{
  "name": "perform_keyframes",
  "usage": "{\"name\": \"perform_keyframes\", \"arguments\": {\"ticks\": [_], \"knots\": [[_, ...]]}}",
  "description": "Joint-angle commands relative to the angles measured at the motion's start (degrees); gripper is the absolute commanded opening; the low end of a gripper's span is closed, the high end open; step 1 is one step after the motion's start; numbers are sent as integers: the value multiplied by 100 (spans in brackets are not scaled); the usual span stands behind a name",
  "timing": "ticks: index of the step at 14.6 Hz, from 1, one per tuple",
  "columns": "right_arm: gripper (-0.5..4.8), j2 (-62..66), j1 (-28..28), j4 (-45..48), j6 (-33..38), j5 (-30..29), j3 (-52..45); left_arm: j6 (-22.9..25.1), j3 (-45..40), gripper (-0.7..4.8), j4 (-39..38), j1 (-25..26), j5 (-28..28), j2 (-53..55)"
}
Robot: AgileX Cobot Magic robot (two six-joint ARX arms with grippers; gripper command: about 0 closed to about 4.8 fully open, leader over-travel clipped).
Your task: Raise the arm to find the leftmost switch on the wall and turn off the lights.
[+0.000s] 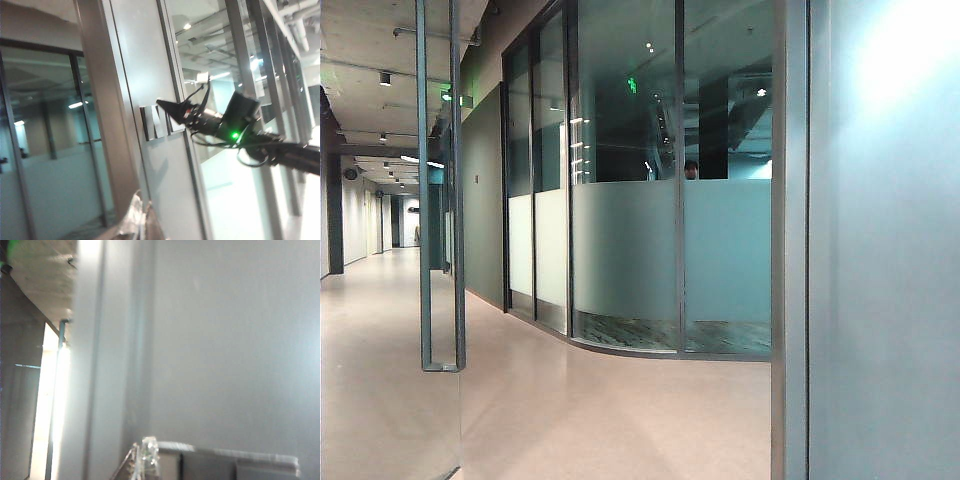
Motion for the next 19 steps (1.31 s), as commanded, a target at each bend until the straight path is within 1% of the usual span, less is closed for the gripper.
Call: {"name": "perform_keyframes", "arguments": {"ticks": [1,9,10,18,19], "knots": [[-1,81,11,326,17,-13,17,-173,22,-5,55,-11,31,-15],[-1,369,83,741,17,66,35,-173,22,-5,138,-9,31,-15],[-1,413,83,758,20,142,50,-173,22,-5,149,-9,31,-15],[-1,592,83,964,129,160,52,-175,22,-5,229,-9,31,-15],[-1,568,83,885,302,-55,122,-173,22,-5,229,-9,31,-15]]}}
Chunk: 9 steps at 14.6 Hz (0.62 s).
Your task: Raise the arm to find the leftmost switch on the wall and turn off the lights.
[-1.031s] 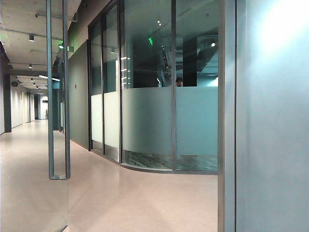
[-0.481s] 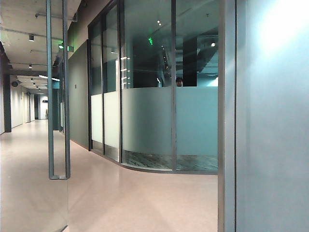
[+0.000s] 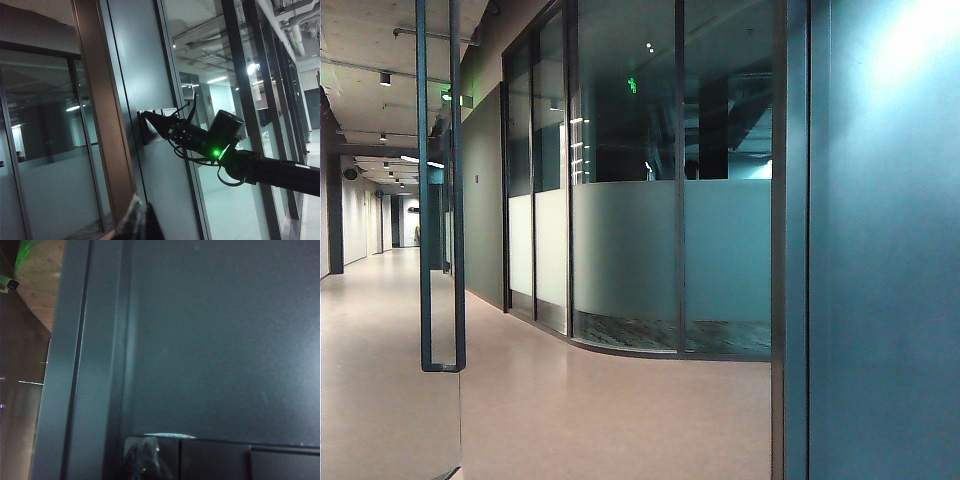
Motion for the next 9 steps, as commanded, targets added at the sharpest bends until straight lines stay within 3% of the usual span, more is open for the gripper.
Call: {"name": "perform_keyframes", "arguments": {"ticks": [1,5,9], "knots": [[-1,-83,4,-146,232,-227,96,-33,22,-5,63,-9,24,-15],[-1,-570,4,-378,330,-260,96,-13,22,-5,68,9,-39,-15],[-1,-1427,2,-2004,173,-177,83,-22,22,-5,70,39,-205,-17]]}}
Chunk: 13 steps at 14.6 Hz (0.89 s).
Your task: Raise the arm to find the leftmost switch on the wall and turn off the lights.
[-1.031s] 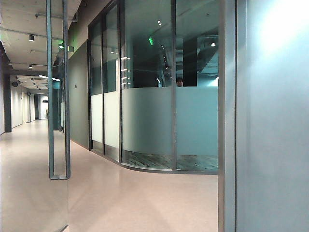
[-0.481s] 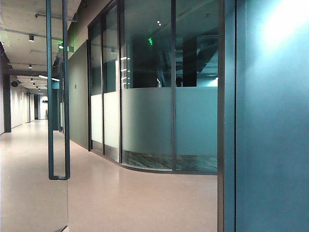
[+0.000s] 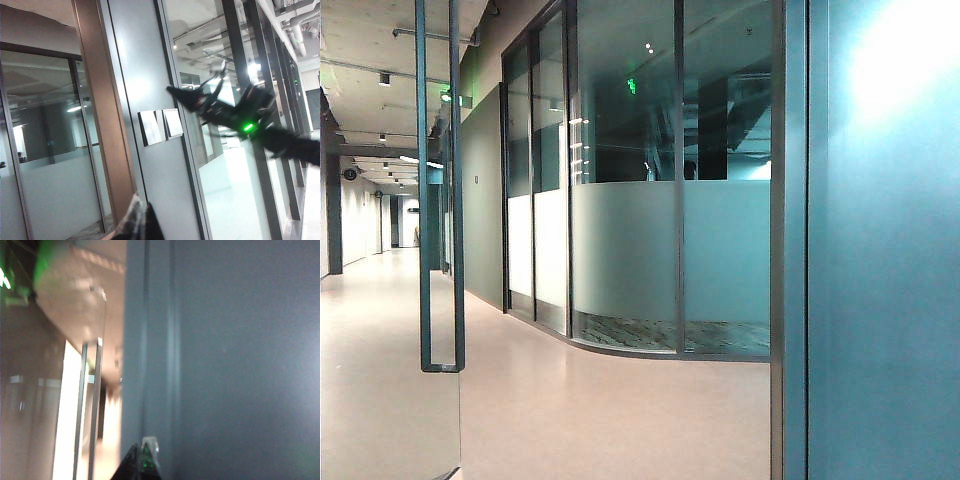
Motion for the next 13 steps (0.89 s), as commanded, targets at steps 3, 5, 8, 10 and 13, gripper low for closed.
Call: {"name": "perform_keyframes", "arguments": {"ticks": [3,5,8,10,13], "knots": [[-1,-1139,-4,-1641,-608,140,-79,-330,11,-5,-74,446,-975,-219],[-1,-1856,-4,-2229,-1029,160,-520,-310,4,-5,-466,713,-992,-446],[-1,-3279,-4,-2120,-1029,417,-2061,131,-238,-5,-1368,793,-1377,-815],[-1,-4212,0,-2015,-1025,452,-3191,186,-787,-5,-1495,629,-1878,-1239],[-1,-5421,0,-2046,-1019,708,-4660,570,-1891,-5,-1825,557,-3244,-2409]]}}
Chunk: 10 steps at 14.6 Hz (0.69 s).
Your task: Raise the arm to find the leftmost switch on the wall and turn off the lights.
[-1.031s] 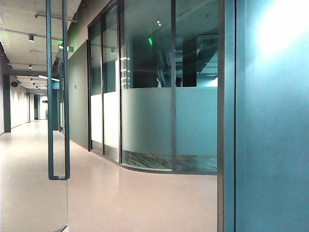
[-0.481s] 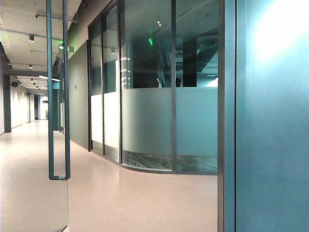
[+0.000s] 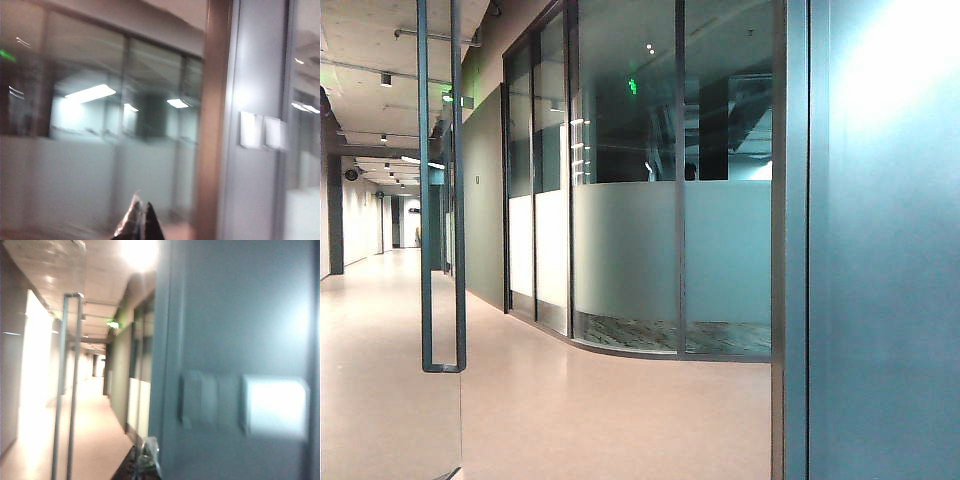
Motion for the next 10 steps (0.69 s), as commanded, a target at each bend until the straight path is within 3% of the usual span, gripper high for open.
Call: {"name": "perform_keyframes", "arguments": {"ticks": [1,5,8,10], "knots": [[-1,-946,7,-7,35,177,-1189,610,-831,-5,-640,28,-1484,-1165],[-1,-2481,7,-44,144,509,-3178,1427,-1499,-5,-2417,35,-2302,-2426],[-1,-3585,4,-24,146,1060,-4503,1434,-2258,-5,-2752,35,-3230,-3202],[-1,-4089,4,-55,149,1582,-5025,1346,-2758,-5,-2767,39,-3473,-3563]]}}
